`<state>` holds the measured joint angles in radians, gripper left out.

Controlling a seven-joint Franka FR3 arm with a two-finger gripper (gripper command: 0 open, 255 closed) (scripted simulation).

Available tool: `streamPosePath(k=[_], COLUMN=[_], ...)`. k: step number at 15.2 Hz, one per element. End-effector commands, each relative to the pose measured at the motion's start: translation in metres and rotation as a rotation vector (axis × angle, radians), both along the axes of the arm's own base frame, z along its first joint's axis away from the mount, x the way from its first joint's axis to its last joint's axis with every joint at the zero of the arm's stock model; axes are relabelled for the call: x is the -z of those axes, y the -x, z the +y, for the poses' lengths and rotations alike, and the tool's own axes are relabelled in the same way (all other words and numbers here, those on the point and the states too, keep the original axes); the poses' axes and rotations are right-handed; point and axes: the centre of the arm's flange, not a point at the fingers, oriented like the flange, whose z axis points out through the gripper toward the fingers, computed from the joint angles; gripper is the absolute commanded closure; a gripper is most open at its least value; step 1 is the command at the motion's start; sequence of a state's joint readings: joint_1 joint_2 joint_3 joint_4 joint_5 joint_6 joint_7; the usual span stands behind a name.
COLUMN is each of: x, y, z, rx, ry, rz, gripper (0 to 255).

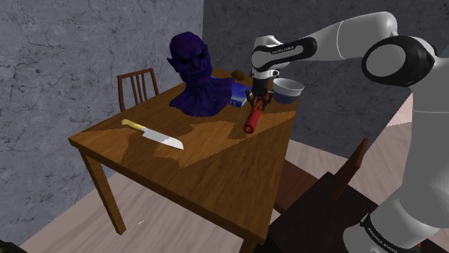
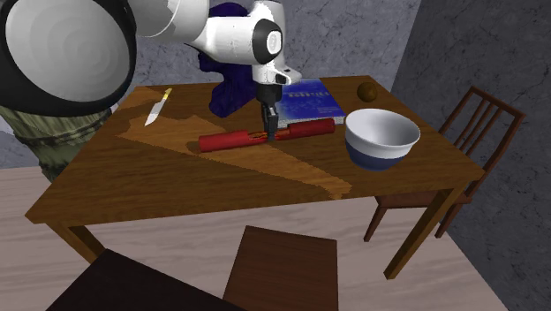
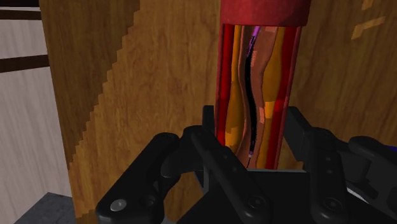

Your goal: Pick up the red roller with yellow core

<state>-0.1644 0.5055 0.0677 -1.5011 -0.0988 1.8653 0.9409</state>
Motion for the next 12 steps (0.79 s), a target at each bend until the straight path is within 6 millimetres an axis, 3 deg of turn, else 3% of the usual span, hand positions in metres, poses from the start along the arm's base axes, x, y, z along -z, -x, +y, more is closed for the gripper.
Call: streamPosePath(k=[1,10,12], x=[-0.011,-0.059,-0.059], y=[0.0,0.0,0.0], z=[0.001,0.001,0.001], rx=[0.0,0.0,0.0], ry=[0.0,0.0,0.0], rz=[-0.001,-0.001,-0.001], gripper=[255,255,255])
